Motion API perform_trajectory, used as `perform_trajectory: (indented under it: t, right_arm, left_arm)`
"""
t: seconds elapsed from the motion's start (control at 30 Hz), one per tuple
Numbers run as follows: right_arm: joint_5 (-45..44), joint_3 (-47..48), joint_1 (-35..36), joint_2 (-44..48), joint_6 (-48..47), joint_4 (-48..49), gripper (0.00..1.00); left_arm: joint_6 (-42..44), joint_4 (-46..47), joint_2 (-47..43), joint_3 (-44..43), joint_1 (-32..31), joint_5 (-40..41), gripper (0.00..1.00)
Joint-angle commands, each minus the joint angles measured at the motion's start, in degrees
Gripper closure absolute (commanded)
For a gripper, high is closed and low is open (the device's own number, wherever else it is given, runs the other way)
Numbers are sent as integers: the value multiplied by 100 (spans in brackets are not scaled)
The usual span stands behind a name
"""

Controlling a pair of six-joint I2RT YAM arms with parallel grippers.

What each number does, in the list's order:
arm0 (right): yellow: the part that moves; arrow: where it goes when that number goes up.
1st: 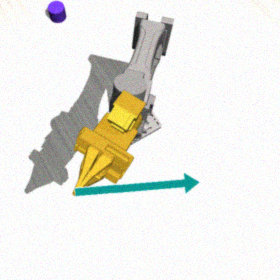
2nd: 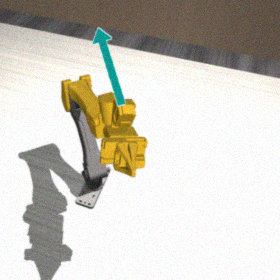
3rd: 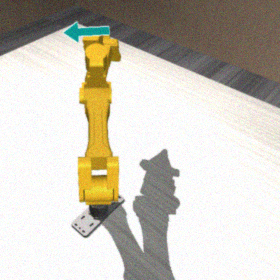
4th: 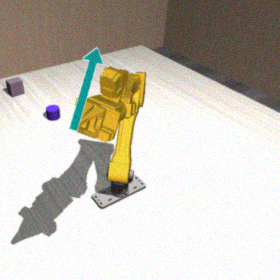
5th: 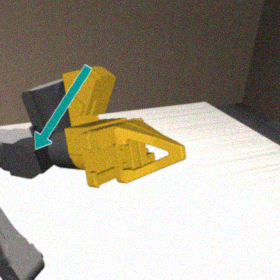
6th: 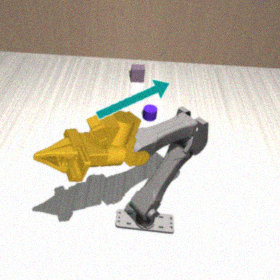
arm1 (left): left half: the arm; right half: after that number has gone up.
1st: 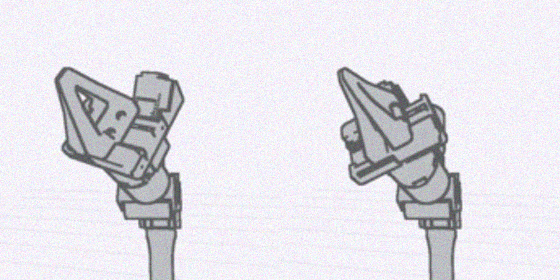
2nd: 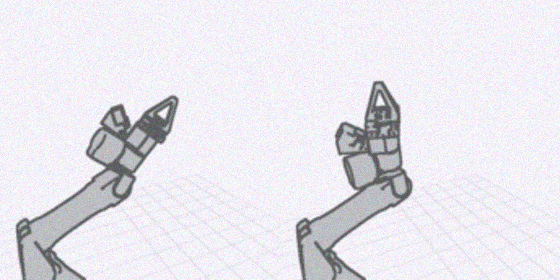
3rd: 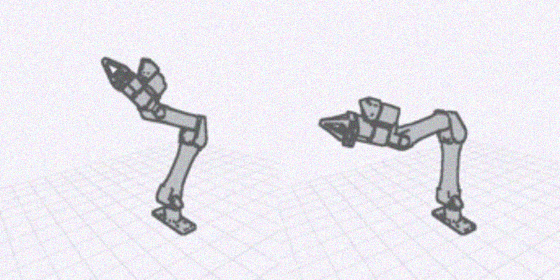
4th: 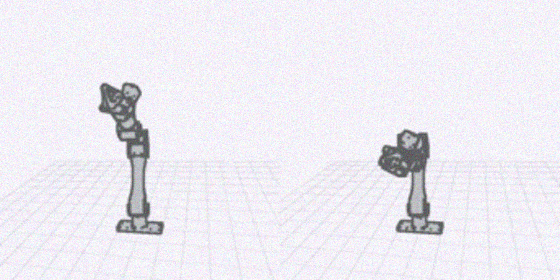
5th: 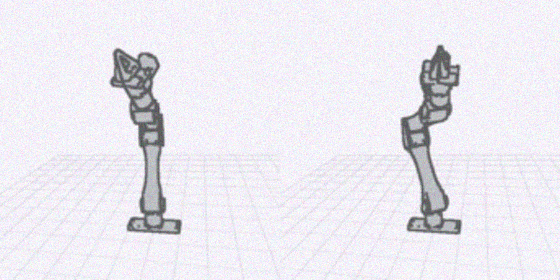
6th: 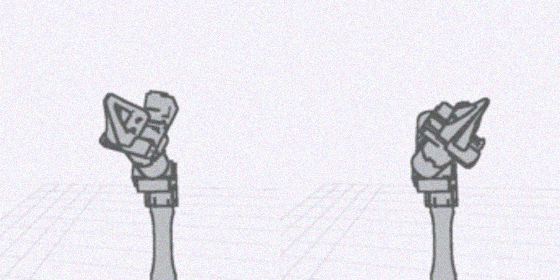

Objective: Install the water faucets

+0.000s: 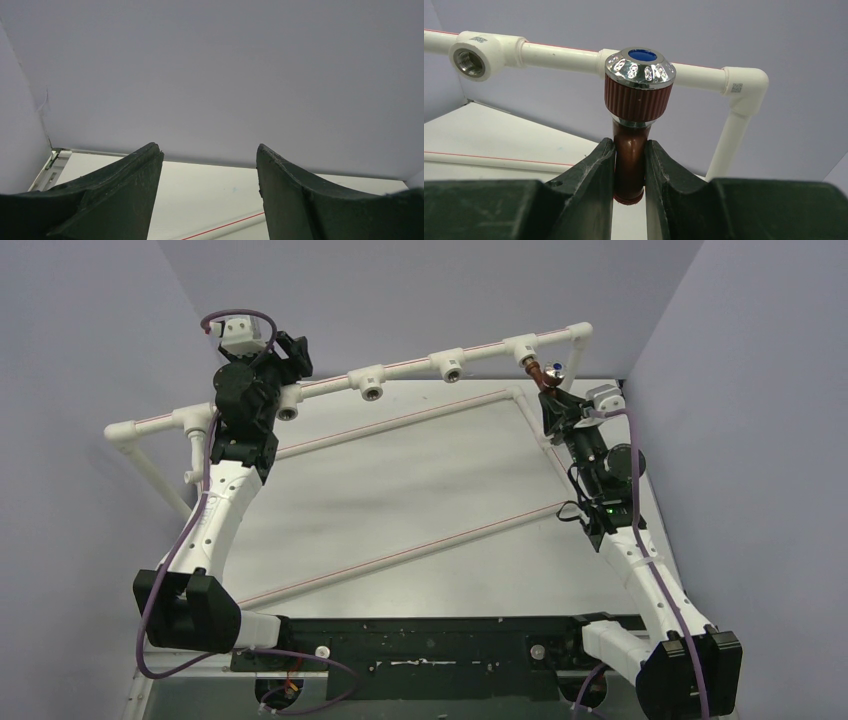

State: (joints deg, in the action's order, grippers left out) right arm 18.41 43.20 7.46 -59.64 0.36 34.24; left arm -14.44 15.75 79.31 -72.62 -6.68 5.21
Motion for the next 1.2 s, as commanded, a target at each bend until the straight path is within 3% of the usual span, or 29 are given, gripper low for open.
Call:
perform_trajectory:
  t: [0.0, 0.33, 0.8, 0.97, 1.17]
  right_arm:
    - [-113, 294, 7, -54, -112, 546, 100]
    - [-141, 451, 313, -183, -423, 375, 100]
    - [-470, 869, 564, -167, -2052, -970, 100]
    - [-360, 771, 564, -152, -2506, -978, 100]
    - [-264, 696, 569, -252, -2427, -803, 100]
  left_arm:
    - [0, -1046, 501, 329, 166, -37, 34]
    - [-7, -1056, 517, 316, 185, -82, 34]
    - [-15, -1058, 539, 312, 193, -108, 34]
    - [-14, -1055, 541, 311, 202, -117, 34]
    - [-7, -1056, 538, 313, 202, -116, 34]
